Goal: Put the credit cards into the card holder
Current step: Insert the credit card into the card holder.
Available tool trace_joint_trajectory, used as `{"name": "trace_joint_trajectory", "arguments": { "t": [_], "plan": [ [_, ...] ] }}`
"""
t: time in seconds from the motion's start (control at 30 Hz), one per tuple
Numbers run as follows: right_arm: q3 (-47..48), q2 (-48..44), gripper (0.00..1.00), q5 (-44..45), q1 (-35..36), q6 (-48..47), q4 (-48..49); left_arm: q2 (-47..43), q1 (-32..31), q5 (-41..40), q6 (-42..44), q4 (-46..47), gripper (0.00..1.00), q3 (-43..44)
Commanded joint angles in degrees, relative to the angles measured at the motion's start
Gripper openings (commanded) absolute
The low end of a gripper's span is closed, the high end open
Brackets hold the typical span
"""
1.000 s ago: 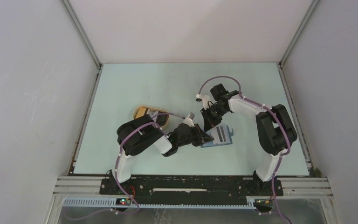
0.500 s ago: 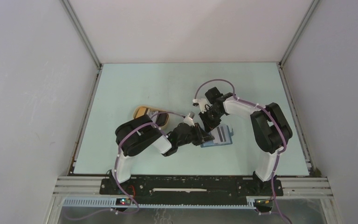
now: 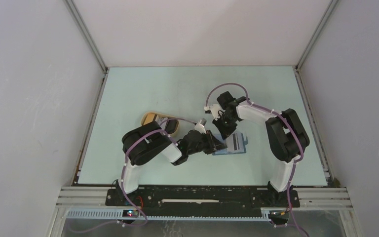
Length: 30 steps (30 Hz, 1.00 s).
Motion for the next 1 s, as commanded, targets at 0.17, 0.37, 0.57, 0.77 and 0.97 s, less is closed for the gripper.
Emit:
{"name": "trace_joint_trajectory", "arguments": {
  "t": [0.17,0.37,0.57,0.77,0.97],
  "plan": [
    [2.49,-2.19,0.15,2.28,-0.71,-3.97,-3.30,-2.49,0.43,1.48,2.23,1.31,0.24,2.22],
    [2.51,-3.29,0.15,-0.81,-2.56,-5.27,-4.76,-3.13,1.16,1.63,2.90,1.29,0.23,1.41],
    [2.55,-5.55,0.17,-9.26,-4.86,-7.26,-6.47,-4.35,2.02,1.68,4.94,-2.07,0.20,1.93],
    [2.54,-7.83,0.17,-13.01,-7.10,-8.77,-8.07,-7.54,2.38,-0.01,10.05,-12.67,0.17,4.02],
    [1.66,-8.88,0.16,-11.74,-9.75,-10.57,-10.23,-9.04,2.45,-0.71,15.39,-24.30,0.14,8.74]
  ]
}}
